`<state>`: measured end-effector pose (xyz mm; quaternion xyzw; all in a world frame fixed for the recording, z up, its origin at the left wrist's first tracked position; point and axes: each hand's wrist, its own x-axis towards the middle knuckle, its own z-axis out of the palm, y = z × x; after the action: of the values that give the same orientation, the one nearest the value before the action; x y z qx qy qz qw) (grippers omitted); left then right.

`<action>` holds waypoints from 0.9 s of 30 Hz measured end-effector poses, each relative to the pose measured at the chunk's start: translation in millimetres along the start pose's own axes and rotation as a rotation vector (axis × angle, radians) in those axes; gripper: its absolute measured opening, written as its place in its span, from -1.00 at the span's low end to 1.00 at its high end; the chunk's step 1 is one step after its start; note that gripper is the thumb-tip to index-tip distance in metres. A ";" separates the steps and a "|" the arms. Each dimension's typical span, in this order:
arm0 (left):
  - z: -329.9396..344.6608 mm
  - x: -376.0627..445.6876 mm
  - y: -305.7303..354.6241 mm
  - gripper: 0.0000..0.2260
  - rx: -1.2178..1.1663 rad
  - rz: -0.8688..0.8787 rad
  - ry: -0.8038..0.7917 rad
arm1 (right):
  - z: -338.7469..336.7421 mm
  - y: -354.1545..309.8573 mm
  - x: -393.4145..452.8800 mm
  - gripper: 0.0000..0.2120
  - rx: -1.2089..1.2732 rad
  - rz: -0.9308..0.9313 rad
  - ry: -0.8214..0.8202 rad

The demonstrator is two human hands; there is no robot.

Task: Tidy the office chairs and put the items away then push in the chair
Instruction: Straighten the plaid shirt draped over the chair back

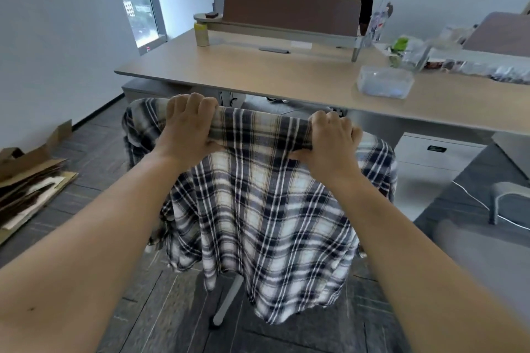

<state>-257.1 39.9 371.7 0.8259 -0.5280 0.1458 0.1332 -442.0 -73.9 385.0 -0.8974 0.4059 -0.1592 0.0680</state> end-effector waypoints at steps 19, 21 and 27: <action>50.2 151.1 -27.5 -0.42 0.009 0.091 -0.098 | 31.5 10.3 135.4 -0.48 -0.068 0.196 0.013; 59.0 171.2 -29.0 -0.40 0.006 0.115 -0.106 | 36.0 12.4 154.5 -0.47 -0.089 0.237 0.014; 82.0 224.7 -27.3 -0.37 -0.067 0.138 -0.070 | 45.4 28.3 204.8 -0.43 -0.106 0.292 0.013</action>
<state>-134.1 -166.9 380.0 0.7872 -0.5927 0.1080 0.1316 -319.6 -246.5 382.4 -0.8301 0.5404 -0.1319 0.0401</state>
